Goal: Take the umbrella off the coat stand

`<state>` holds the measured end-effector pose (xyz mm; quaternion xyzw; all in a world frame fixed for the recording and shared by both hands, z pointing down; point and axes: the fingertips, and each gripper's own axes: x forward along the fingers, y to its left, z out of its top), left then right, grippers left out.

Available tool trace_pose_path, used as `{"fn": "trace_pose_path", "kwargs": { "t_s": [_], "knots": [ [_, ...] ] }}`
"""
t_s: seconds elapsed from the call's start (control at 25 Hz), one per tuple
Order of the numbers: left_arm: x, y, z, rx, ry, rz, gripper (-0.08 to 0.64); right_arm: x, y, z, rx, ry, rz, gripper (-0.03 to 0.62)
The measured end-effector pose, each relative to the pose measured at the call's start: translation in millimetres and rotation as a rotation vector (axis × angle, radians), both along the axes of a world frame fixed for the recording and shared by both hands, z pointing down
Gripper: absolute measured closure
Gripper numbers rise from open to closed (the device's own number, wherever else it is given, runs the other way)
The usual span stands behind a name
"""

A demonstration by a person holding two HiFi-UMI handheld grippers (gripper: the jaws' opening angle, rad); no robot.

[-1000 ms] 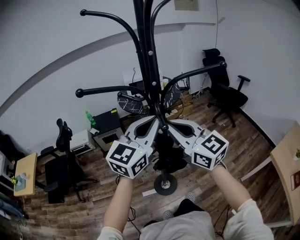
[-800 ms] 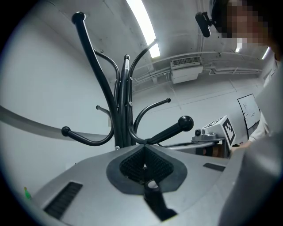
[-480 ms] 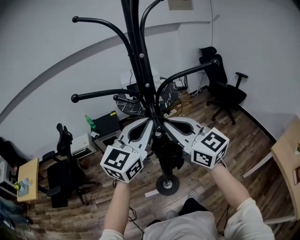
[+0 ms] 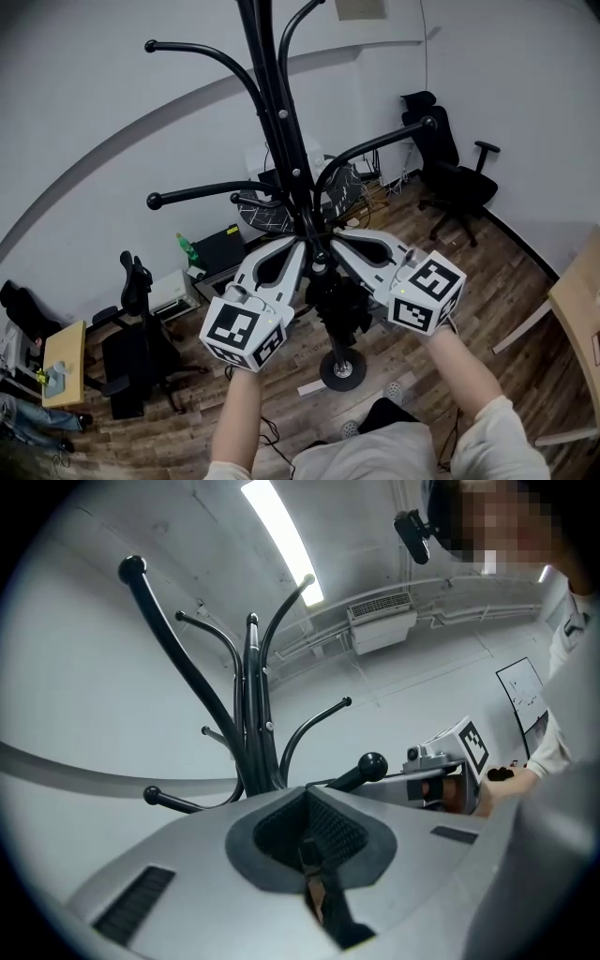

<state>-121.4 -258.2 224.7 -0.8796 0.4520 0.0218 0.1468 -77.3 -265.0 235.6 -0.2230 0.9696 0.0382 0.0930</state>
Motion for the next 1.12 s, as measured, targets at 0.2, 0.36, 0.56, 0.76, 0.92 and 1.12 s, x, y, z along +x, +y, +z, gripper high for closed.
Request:
{"fn": "trace_pose_path", "kwargs": {
  "t_s": [0.2,0.36,0.56,0.76,0.92,1.12],
  "knots": [
    [1,4,-4,0.020,-0.011,-0.001,0.540,-1,3,-5,0.007,-0.008,0.001,0.572],
    [2,8,-7,0.016,-0.006,0.011,0.539,0,6,-7,0.009,-0.008,0.008,0.572],
    [4,12,-12,0.022,0.000,0.027,0.540,3,10,-12,0.016,-0.009,0.015,0.572],
    [5,19,-16,0.016,0.036,0.063,0.540,3,19,-16,0.046,-0.002,0.026,0.572],
    [6,22,-17,0.020,0.042,0.070,0.540,4,22,-17,0.045,0.000,0.025,0.572],
    [8,28,-21,0.027,0.044,0.085,0.540,6,28,-18,0.043,-0.001,0.017,0.572]
  ]
}}
